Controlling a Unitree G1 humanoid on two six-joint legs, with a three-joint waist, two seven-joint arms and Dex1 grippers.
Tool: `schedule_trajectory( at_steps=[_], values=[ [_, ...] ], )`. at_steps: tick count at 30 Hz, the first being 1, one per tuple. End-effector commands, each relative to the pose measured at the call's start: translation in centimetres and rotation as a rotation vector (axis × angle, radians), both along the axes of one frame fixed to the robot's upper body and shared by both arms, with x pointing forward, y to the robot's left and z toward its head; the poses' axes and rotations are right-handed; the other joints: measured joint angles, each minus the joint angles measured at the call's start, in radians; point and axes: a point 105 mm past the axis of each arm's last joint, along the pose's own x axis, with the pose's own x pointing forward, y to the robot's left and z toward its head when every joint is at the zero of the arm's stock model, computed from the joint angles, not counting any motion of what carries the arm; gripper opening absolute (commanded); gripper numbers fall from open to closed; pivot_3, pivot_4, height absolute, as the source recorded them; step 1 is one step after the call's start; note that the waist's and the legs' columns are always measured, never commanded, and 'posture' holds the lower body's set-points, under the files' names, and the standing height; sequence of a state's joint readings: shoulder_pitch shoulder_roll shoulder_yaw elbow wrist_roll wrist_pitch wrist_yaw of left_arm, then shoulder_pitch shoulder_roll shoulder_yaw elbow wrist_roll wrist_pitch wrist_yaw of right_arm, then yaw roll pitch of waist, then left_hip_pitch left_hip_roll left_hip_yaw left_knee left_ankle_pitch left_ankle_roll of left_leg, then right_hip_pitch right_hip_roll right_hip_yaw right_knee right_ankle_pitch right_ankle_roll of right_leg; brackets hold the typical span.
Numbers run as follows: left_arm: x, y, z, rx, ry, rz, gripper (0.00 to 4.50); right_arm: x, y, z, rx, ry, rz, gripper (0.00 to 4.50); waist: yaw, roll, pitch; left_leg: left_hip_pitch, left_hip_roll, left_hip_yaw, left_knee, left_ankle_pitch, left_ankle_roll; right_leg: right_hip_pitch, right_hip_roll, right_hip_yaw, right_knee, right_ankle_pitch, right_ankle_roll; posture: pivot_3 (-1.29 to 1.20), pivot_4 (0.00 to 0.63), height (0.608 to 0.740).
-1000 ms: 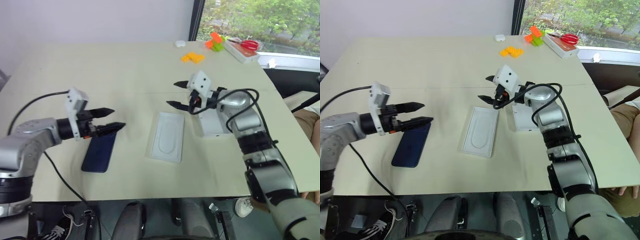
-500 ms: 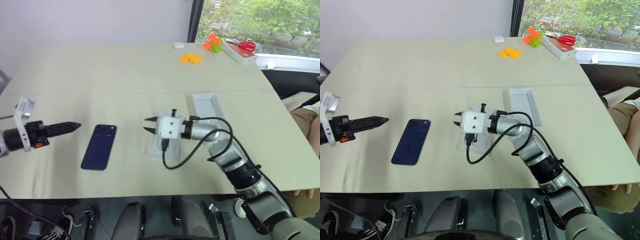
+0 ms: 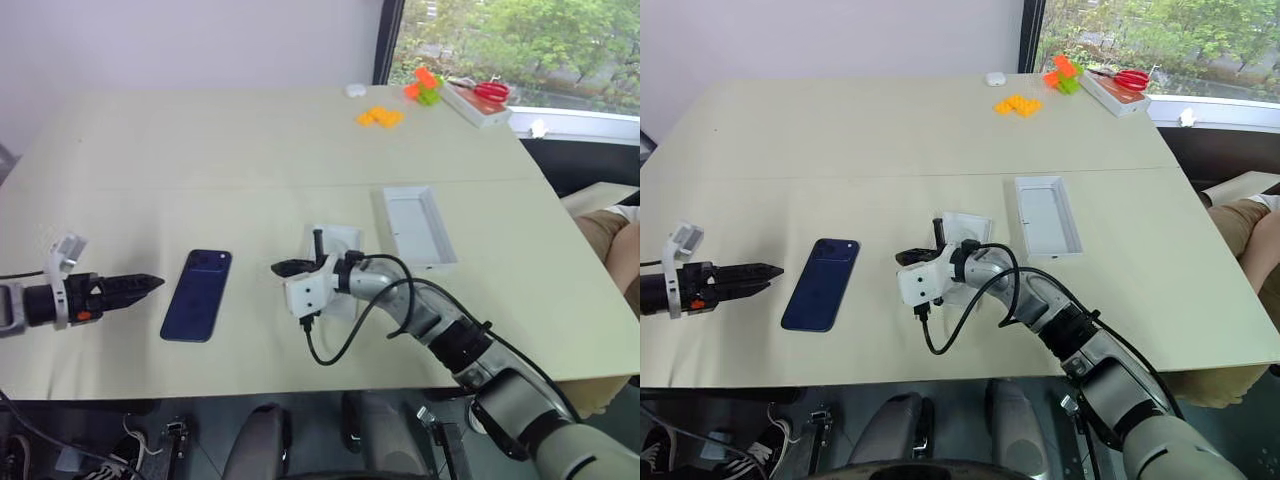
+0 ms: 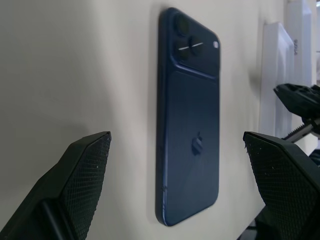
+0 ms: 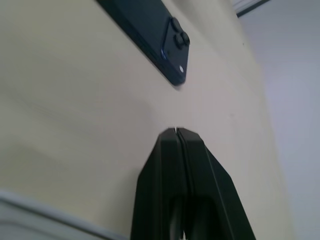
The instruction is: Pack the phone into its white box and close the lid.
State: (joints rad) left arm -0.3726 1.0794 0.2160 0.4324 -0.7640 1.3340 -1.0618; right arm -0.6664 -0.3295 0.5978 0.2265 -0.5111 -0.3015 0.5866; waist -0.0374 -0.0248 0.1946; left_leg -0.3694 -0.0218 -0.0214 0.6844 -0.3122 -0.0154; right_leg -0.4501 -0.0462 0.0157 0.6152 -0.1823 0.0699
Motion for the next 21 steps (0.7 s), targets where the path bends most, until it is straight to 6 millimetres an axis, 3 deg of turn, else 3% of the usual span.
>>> schedule_trajectory(
  at_steps=[1, 6, 12, 17, 21],
  values=[
    [0.2, -1.0, -0.3, -0.042, 0.025, -0.036, 4.5, 0.0, 0.6, 0.7, 0.022, -0.031, 0.016, 0.02, -0.002, -0.001, -0.001, 0.0, 0.0, 0.0, 0.0, 0.0, 0.0, 0.0, 0.0, 0.0, 0.0, 0.0, 0.0, 0.0, 0.15, 0.74],
    [0.2, -2.6, -1.8, -0.115, 0.083, -0.067, 4.5, -1.0, 0.9, 0.6, 0.011, -0.04, 0.08, 0.02, -0.004, -0.001, -0.001, 0.0, 0.0, 0.0, 0.0, 0.0, 0.0, 0.0, -0.001, 0.0, 0.0, 0.0, 0.0, 0.0, 0.15, 0.74],
    [0.2, -4.6, -2.8, -0.147, 0.106, -0.112, 4.5, -2.1, 0.8, -1.8, -0.12, -0.102, 0.172, 0.02, -0.001, 0.0, -0.001, 0.01, -0.001, 0.0, -0.001, 0.0, 0.0, 0.009, -0.002, 0.0, -0.001, -0.001, 0.0, 0.0, 0.15, 0.74],
    [0.3, -6.0, -2.6, -0.179, 0.105, -0.134, 4.5, -1.3, 1.6, -3.0, -0.184, -0.138, 0.172, 0.02, -0.003, -0.001, -0.003, 0.018, -0.001, 0.0, -0.001, -0.001, 0.001, 0.017, -0.002, 0.0, -0.002, -0.003, -0.002, 0.0, 0.15, 0.74],
    [0.1, -6.3, -2.5, -0.189, 0.101, -0.137, 4.5, -1.0, 1.8, -2.6, -0.23, -0.16, 0.194, 0.02, -0.005, -0.002, -0.003, 0.019, -0.001, -0.001, -0.001, -0.001, 0.001, 0.018, -0.001, 0.001, -0.001, -0.003, -0.002, 0.0, 0.15, 0.74]
  ],
)
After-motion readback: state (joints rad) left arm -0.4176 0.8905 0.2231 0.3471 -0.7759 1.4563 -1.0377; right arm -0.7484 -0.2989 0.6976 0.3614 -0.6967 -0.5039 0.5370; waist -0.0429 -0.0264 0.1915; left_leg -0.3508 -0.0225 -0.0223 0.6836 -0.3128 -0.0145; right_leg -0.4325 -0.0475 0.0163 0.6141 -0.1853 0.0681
